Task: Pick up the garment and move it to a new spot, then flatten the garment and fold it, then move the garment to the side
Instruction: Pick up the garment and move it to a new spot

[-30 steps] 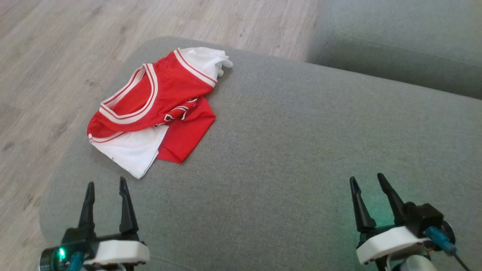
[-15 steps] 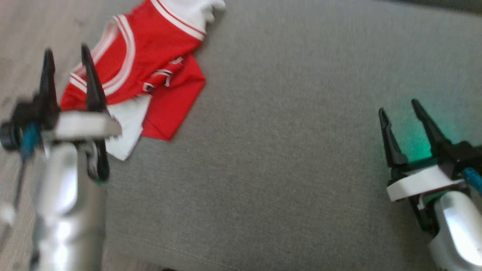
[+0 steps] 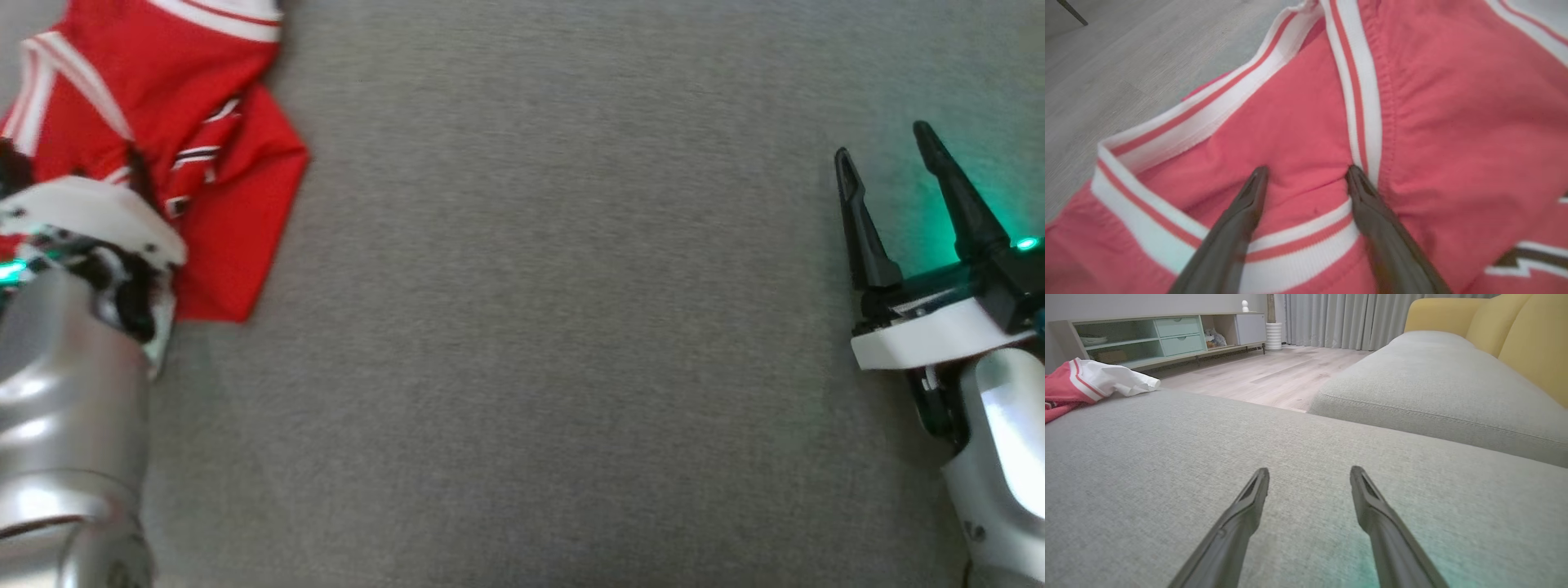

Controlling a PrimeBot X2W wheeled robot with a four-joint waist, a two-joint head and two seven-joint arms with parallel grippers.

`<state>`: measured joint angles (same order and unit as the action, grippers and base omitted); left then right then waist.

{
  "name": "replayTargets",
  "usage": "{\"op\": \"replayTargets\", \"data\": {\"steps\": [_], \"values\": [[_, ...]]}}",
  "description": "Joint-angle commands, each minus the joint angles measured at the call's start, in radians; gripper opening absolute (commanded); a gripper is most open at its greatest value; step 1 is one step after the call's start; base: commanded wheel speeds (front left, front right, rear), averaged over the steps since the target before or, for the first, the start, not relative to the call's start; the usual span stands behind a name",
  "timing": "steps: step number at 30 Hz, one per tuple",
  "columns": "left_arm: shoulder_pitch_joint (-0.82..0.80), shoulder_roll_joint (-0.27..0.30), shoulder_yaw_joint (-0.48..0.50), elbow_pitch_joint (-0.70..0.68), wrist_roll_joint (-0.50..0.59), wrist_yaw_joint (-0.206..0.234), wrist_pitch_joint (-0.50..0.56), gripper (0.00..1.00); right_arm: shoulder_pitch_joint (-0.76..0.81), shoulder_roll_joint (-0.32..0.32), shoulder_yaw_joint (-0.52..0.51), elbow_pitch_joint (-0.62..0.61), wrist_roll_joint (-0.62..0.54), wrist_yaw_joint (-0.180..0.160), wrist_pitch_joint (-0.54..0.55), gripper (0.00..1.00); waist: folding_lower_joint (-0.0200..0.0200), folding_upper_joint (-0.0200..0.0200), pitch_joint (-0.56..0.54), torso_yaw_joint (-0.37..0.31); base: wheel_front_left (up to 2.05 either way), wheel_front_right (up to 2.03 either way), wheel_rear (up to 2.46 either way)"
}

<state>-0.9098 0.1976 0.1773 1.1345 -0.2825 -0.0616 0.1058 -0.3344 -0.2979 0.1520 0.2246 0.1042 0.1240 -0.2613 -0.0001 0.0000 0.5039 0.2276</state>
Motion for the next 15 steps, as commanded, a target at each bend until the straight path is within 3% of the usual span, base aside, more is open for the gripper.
{"op": "replayTargets", "data": {"steps": [1,3,4,5,11,15], "values": [[0.011,0.054,0.025,0.021,-0.005,0.005,0.016,1.00,0.035,-0.004,0.011,-0.002,-0.008,0.007,-0.001,1.00,0.0001,0.0000,0.019,-0.030,0.00,0.00,0.00],[0.014,0.064,0.026,0.048,-0.008,0.002,0.005,1.00,0.035,0.007,0.007,-0.002,-0.007,0.007,-0.001,1.00,0.0001,0.0000,0.017,-0.046,0.00,0.00,0.00],[0.015,0.071,0.025,0.052,-0.008,-0.002,-0.014,0.14,0.034,0.014,0.006,-0.002,-0.008,0.007,-0.001,1.00,0.0001,0.0000,0.014,-0.053,0.00,0.00,0.00],[0.015,0.080,0.025,0.051,-0.008,-0.004,-0.042,0.00,0.034,0.022,0.005,-0.001,-0.008,0.007,-0.001,1.00,0.0001,0.0000,0.010,-0.061,0.00,0.00,0.00],[-0.022,0.150,-0.050,-0.016,0.079,0.003,-0.277,0.00,0.040,0.064,-0.007,0.007,-0.005,0.007,-0.001,1.00,0.0001,0.0000,-0.049,-0.107,0.00,0.00,0.00],[-0.069,0.164,-0.096,-0.096,0.121,-0.005,-0.346,0.00,0.052,0.103,-0.010,0.007,-0.001,0.007,-0.001,1.00,0.0001,0.0000,-0.110,-0.165,0.00,0.00,0.00]]}}
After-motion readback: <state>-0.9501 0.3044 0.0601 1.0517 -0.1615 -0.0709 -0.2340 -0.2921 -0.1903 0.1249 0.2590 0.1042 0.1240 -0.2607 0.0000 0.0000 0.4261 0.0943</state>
